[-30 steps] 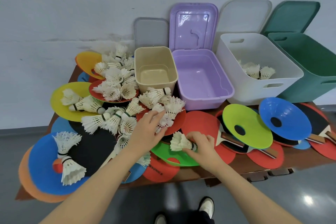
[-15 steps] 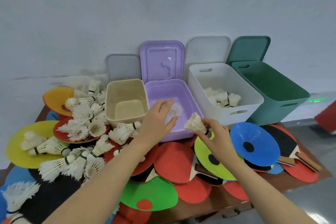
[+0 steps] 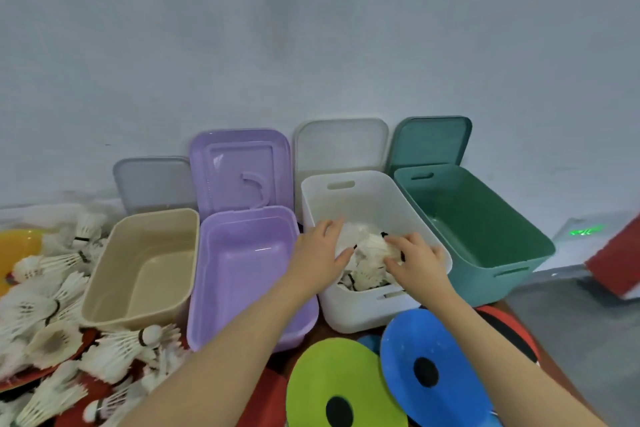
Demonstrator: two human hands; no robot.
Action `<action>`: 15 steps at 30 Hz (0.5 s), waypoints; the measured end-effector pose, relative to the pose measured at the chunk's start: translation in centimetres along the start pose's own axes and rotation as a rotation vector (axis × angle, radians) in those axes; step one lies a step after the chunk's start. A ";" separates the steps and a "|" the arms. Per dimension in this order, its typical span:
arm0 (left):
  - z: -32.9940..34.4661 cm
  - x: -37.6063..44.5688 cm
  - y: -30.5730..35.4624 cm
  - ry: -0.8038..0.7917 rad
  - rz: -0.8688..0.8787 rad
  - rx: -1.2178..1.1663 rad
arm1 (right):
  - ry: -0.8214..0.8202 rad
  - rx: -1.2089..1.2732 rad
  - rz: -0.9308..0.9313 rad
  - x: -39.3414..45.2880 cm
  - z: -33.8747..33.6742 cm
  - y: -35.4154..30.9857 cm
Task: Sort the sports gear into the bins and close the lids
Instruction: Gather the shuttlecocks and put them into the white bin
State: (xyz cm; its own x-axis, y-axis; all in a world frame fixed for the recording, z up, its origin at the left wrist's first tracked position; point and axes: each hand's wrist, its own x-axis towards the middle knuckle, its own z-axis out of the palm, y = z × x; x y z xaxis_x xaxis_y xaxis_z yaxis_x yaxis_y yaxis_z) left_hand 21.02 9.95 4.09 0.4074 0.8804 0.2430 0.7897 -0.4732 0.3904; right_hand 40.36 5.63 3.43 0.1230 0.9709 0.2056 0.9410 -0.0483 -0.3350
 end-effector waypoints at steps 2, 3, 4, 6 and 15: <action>0.7 0.5 -0.1 -0.067 -0.043 0.090 | -0.079 -0.094 -0.009 0.5 0.5 0.6; 1.0 0.6 -0.3 -0.068 -0.050 0.112 | -0.096 -0.105 -0.019 0.6 0.7 0.7; 1.0 0.6 -0.5 -0.052 -0.048 0.135 | -0.099 -0.096 -0.032 0.7 1.0 0.8; 0.7 0.4 -0.9 -0.015 -0.035 0.183 | -0.083 -0.069 -0.067 0.6 1.4 0.5; -3.0 -2.6 -4.6 0.034 -0.036 0.248 | 0.030 0.093 -0.247 -0.2 2.7 -4.3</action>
State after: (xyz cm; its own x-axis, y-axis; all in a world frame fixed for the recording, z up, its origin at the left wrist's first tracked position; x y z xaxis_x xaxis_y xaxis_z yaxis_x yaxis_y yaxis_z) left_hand 14.97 9.72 4.34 0.3646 0.8929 0.2643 0.8937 -0.4153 0.1701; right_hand 35.49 6.28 2.36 -0.0964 0.9429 0.3188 0.9107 0.2128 -0.3541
